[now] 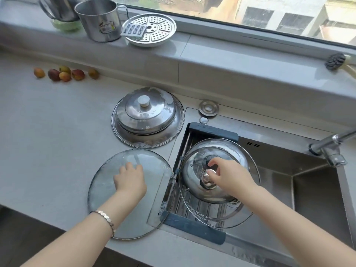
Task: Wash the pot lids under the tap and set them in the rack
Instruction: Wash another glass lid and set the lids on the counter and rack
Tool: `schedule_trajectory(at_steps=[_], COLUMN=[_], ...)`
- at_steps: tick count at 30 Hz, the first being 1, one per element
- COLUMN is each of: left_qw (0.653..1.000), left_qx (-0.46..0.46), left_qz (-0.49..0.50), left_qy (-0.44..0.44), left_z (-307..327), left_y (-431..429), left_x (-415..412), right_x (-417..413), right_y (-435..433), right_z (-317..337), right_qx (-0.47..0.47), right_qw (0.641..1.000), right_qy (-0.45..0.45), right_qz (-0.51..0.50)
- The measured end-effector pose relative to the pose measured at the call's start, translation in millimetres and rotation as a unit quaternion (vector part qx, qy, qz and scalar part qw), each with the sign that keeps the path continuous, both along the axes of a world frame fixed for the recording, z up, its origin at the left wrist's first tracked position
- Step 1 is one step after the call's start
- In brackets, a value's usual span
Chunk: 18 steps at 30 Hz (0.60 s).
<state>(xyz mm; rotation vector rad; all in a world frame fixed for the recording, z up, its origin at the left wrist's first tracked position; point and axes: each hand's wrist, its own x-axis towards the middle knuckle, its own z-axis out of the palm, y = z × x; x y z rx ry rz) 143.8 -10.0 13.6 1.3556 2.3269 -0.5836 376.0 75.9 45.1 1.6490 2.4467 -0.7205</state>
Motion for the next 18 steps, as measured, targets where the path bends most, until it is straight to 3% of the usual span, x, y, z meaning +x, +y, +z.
schedule_trajectory(at_steps=[5, 14, 18], left_qw=[0.999, 0.97, 0.958], left_qx=[-0.008, -0.052, -0.071], left_qz=[0.015, -0.237, -0.27], left_qy=[-0.048, 0.013, 0.061], left_z=[-11.9, -9.8, -8.2], left_y=[-1.1, 1.5, 4.6], left_x=[-13.9, -28.1, -26.6], right_x=[8.1, 16.3, 14.6], right_y=[-19.5, -40.2, -41.1], right_z=[1.8, -5.1, -6.5], right_qx=[-0.02, -0.066, -0.073], right_qw=[0.998, 0.996, 0.995], right_qy=[0.051, 0.057, 0.059], right_qz=[-0.014, -0.026, -0.026])
